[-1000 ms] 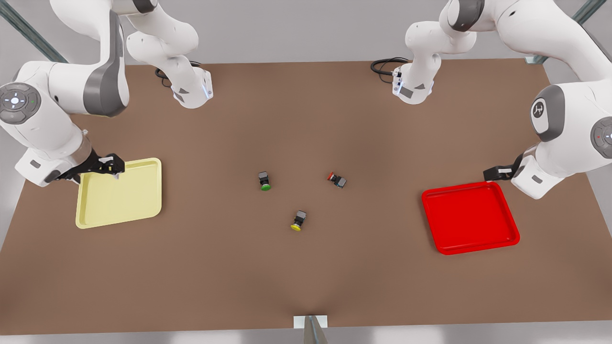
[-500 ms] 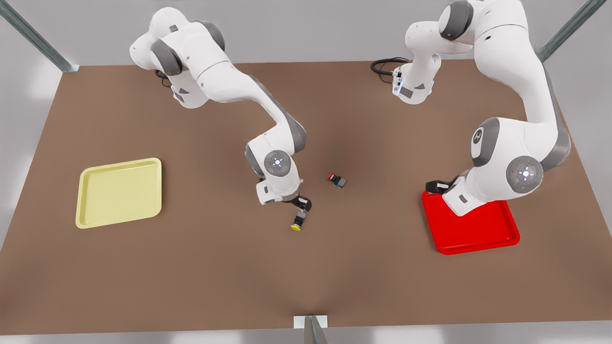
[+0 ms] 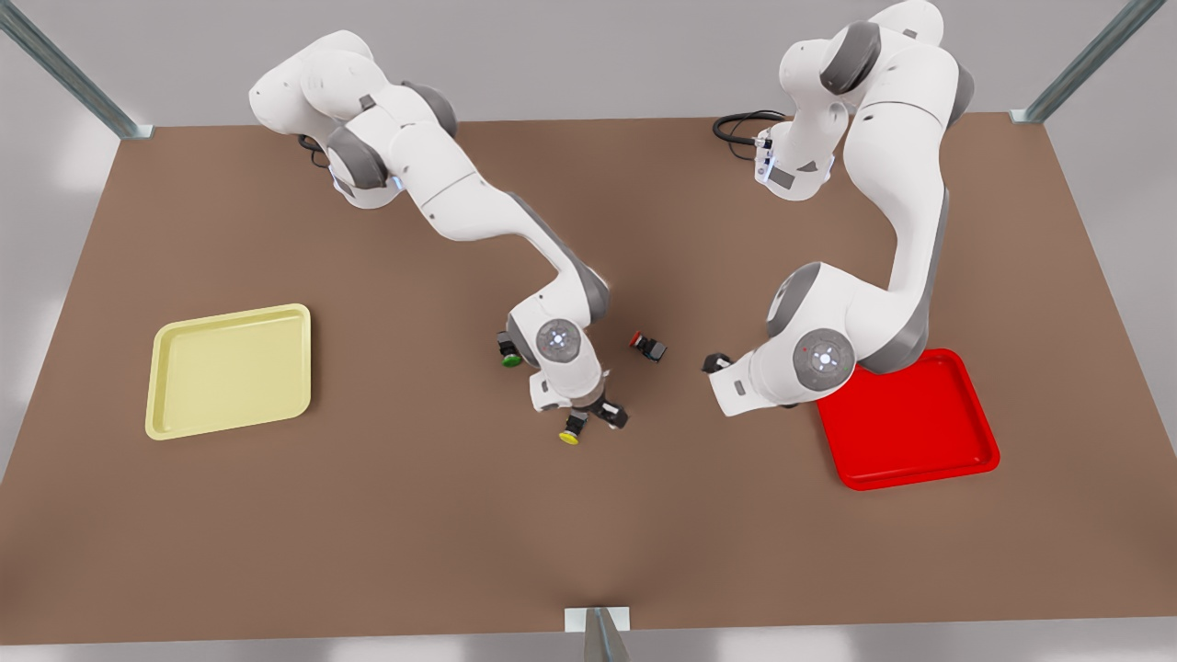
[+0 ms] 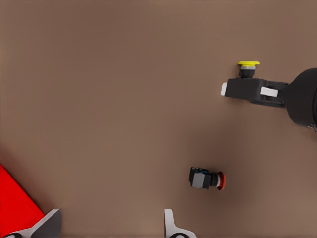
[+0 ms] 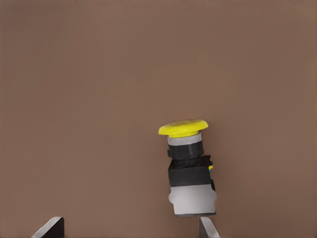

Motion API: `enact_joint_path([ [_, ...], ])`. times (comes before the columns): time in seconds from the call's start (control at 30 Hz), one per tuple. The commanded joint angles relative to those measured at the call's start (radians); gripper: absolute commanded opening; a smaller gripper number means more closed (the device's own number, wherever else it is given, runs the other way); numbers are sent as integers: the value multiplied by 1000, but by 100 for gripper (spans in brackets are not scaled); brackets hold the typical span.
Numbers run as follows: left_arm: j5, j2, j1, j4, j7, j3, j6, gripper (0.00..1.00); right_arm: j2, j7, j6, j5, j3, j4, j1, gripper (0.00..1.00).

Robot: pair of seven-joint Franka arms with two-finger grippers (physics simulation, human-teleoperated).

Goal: Place the switches on the corresponding trays according to their colors

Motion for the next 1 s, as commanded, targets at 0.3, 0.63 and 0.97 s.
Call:
enact_joint_path([
  [0.3, 28, -23, -54, -20, -231, -58, -31, 100, 43, -12, 3, 0, 2, 0, -8, 100],
  [0.63, 84, -68, -152, -101, -877, -43, -118, 100, 68, -14, 29, -3, 2, 3, -10, 100],
  [0.97, 84, -77, -164, -342, -1034, -46, 150, 100, 67, -26, 34, -3, 2, 3, -8, 76],
])
